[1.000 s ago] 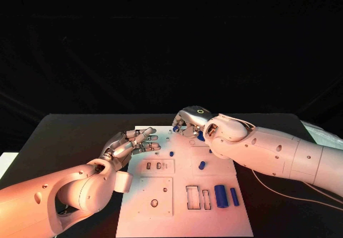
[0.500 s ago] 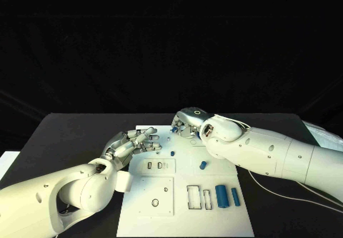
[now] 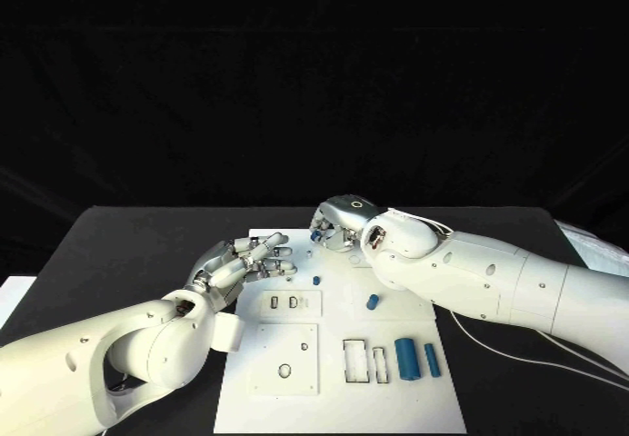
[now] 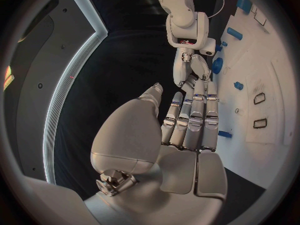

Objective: Assemble the parts on the task board

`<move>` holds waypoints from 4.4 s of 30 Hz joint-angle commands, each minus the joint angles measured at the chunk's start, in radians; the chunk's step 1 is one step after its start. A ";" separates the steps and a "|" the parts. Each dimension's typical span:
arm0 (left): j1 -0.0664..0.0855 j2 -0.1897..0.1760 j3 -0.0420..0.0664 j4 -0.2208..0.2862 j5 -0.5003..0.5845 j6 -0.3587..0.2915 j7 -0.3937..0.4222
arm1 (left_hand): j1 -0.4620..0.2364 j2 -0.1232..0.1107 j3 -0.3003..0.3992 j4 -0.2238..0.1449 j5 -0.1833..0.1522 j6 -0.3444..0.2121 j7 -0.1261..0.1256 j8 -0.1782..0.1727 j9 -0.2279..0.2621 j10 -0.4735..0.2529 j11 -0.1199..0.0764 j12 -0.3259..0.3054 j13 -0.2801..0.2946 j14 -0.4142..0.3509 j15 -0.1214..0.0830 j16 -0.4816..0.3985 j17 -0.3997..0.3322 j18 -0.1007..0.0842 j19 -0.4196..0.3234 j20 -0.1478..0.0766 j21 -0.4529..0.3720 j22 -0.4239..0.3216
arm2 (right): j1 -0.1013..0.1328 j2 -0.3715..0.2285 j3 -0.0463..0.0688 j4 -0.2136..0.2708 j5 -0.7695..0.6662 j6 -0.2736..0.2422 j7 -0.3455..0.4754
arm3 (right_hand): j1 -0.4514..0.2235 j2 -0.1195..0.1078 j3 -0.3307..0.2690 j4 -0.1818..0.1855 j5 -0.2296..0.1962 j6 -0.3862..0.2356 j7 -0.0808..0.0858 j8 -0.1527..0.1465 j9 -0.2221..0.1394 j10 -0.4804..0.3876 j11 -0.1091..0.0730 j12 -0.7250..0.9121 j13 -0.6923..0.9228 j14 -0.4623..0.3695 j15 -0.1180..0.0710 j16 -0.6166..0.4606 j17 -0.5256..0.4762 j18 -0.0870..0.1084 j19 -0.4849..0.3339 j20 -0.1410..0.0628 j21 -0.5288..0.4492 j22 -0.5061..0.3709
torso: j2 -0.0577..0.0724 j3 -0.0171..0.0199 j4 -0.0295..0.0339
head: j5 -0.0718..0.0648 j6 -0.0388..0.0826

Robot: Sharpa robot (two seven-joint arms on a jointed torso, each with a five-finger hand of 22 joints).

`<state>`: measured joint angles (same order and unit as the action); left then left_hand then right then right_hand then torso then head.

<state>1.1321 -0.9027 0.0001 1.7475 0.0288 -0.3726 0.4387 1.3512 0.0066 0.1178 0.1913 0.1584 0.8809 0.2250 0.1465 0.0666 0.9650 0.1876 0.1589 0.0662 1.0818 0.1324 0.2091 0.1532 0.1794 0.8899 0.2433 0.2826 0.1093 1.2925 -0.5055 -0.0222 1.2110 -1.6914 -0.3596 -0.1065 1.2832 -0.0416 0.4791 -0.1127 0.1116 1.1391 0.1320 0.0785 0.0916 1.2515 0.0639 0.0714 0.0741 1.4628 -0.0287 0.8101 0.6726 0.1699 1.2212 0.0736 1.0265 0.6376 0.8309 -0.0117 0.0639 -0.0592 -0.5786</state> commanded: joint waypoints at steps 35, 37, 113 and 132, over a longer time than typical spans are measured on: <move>0.006 -0.007 0.001 0.002 0.003 0.018 0.007 | 0.004 0.010 -0.001 -0.006 0.003 0.005 0.023 0.004 0.001 0.006 0.000 0.004 0.001 0.008 0.000 0.002 0.001 0.005 0.009 0.000 0.003 -0.002 | 0.002 -0.124 0.003 0.132 0.083 -0.065 -0.021 | -0.003 -0.063 0.017 0.040 0.026 -0.121 0.037 -0.007 -0.016 -0.158 0.039 0.026 -0.008 -0.009 0.036 0.007 -0.013 -0.005 -0.034 0.033 0.023 0.004 | -0.002 0.0001 -0.0069 | 0.003 -0.004; 0.007 -0.009 0.001 0.003 0.003 0.019 0.008 | 0.004 0.010 -0.001 -0.007 0.003 0.005 0.023 0.004 0.001 0.006 0.000 0.004 0.001 0.008 0.000 0.002 0.001 0.005 0.009 0.000 0.003 -0.002 | 0.006 -0.166 0.006 0.170 0.121 -0.060 -0.024 | -0.012 -0.068 0.015 0.048 0.034 -0.115 0.036 -0.007 -0.016 -0.128 0.034 0.040 -0.004 -0.002 0.033 0.033 0.012 -0.011 -0.019 0.031 0.046 0.037 | -0.003 -0.0002 -0.0086 | 0.003 -0.003; 0.006 -0.010 0.001 -0.006 0.008 0.034 0.009 | 0.010 0.012 0.002 -0.012 0.004 0.005 0.023 0.004 0.001 0.006 0.000 0.003 0.001 0.008 0.000 0.000 0.003 0.005 0.010 0.000 0.001 -0.004 | 0.009 -0.243 0.011 0.185 0.088 0.088 -0.193 | 0.127 -0.006 -0.214 0.221 -0.042 -0.059 -0.022 0.056 0.012 0.056 -0.042 0.888 0.927 0.052 -0.022 0.540 0.561 -0.082 0.142 -0.015 0.359 0.496 | -0.006 0.0057 -0.0223 | 0.000 -0.005; 0.006 -0.010 0.001 -0.013 0.027 0.033 0.009 | 0.014 0.014 0.005 -0.016 0.004 0.005 0.023 0.004 0.001 0.007 -0.001 0.002 0.000 0.008 -0.001 -0.002 0.003 0.005 0.011 -0.001 0.000 -0.005 | 0.011 -0.188 0.012 0.269 0.103 0.029 -0.196 | 0.079 -0.012 -0.181 0.231 0.010 -0.056 -0.022 0.044 0.013 0.057 -0.043 0.875 0.930 0.051 -0.023 0.538 0.559 -0.082 0.141 -0.017 0.361 0.496 | -0.006 0.0043 -0.0194 | 0.006 -0.005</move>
<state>1.1374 -0.9147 0.0000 1.7343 0.0483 -0.3606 0.4379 1.3591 0.0144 0.1232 0.1802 0.1584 0.8808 0.2249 0.1465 0.0666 0.9650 0.1877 0.1590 0.0662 1.0817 0.1324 0.2090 0.1551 0.1793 0.8971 0.2431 0.2826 0.1052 1.3035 -0.6972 -0.0105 1.4799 -1.5778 -0.3250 -0.3002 1.3670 -0.0543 0.2907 0.1173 0.1163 1.0264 0.1253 0.1189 0.0903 1.3074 0.0264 0.9503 1.0037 1.4665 -0.0434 1.3449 1.2320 0.0997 1.3610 0.0626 1.3831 1.1341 0.8249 -0.0079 0.0445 -0.0546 -0.5838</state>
